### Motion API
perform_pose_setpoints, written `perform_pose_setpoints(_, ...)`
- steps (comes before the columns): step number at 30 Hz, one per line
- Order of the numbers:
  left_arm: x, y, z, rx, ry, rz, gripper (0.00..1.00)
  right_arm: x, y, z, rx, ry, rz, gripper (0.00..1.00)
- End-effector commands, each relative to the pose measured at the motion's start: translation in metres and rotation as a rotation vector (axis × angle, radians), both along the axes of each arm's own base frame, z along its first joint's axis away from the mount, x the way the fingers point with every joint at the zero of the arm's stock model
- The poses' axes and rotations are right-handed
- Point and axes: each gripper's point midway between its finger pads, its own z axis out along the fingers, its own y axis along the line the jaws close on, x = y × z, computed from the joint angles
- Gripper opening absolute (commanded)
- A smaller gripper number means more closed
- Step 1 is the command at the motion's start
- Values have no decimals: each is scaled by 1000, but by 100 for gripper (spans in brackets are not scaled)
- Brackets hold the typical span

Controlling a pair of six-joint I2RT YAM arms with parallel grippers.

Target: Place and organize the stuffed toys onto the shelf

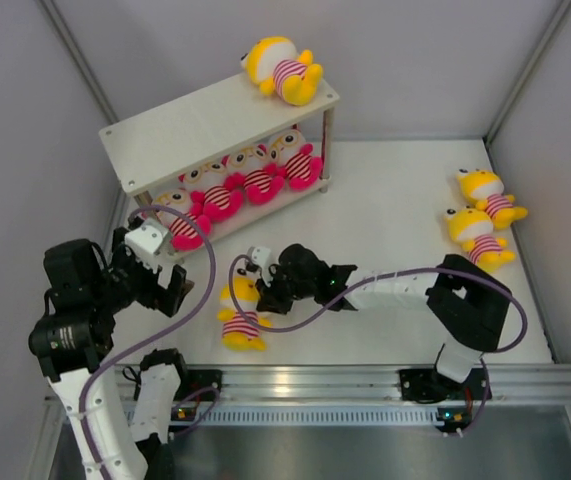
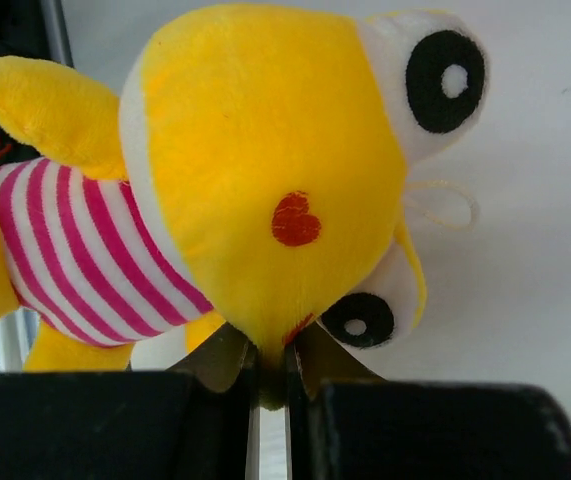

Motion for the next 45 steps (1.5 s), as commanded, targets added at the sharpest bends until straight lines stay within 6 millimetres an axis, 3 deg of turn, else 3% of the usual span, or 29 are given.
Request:
perform_pose_setpoints(1, -10, -43, 32, -156, -38, -231, 99, 14, 11, 109, 146, -167, 53, 0)
perform_pose_setpoints(4, -12, -50, 33, -156, -37, -319, 99, 17, 5, 155, 178, -246, 100, 0)
perform_pose_setpoints(5, -12, -51, 36, -140, -55, -337, 99, 13, -2, 155, 139, -230, 122, 0)
perform_pose_setpoints(7, -13, -54, 39, -147, -68, -359, 99, 21, -5, 182, 143, -289, 144, 0)
perform_pose_setpoints(9, -16, -62, 50, -174, -101, -409, 99, 22, -10, 183, 95, -297, 157, 0)
perform_pose_setpoints(11, -18, -68, 57, -193, -129, -455, 99, 25, -9, 196, 95, -341, 177, 0)
perform_pose_setpoints(15, -13, -69, 71, -184, -165, -481, 99, 28, -2, 219, 119, -393, 203, 0)
perform_pose_setpoints(17, -9, -67, 73, -174, -170, -483, 99, 27, 4, 242, 161, -428, 225, 0)
perform_pose_setpoints(26, 27, -45, 78, -119, -181, -357, 99, 13, 37, 309, 264, -543, 314, 0)
perform_pose_setpoints(29, 55, -26, 87, -124, -208, -195, 66, 7, 41, 319, 282, -566, 348, 0)
perform_pose_setpoints(30, 62, -21, 89, -123, -217, -157, 47, 4, 41, 322, 291, -572, 355, 0)
perform_pose_setpoints(31, 70, -16, 98, -133, -246, -119, 6, 4, 41, 323, 295, -577, 358, 0)
perform_pose_setpoints(32, 74, -16, 99, -147, -249, -109, 0, 4, 42, 326, 304, -585, 355, 0)
perform_pose_setpoints(36, 77, -30, 113, -228, -263, -176, 0, 14, 39, 337, 315, -618, 297, 1)
perform_pose_setpoints(38, 86, -28, 128, -273, -289, -139, 0, 29, 36, 352, 342, -659, 214, 10)
perform_pose_setpoints(39, 90, -26, 133, -311, -285, -102, 0, 35, 36, 355, 357, -655, 178, 19)
perform_pose_setpoints(40, 97, -23, 137, -329, -289, -76, 0, 47, 31, 362, 362, -670, 108, 51)
perform_pose_setpoints(41, 105, -17, 151, -325, -341, -41, 0, 57, 25, 371, 381, -682, 55, 67)
perform_pose_setpoints(43, 118, -13, 162, -383, -346, 11, 0, 77, 16, 392, 436, -683, -78, 88)
perform_pose_setpoints(45, 134, 1, 175, -423, -387, 109, 0, 95, 1, 403, 468, -657, -165, 89)
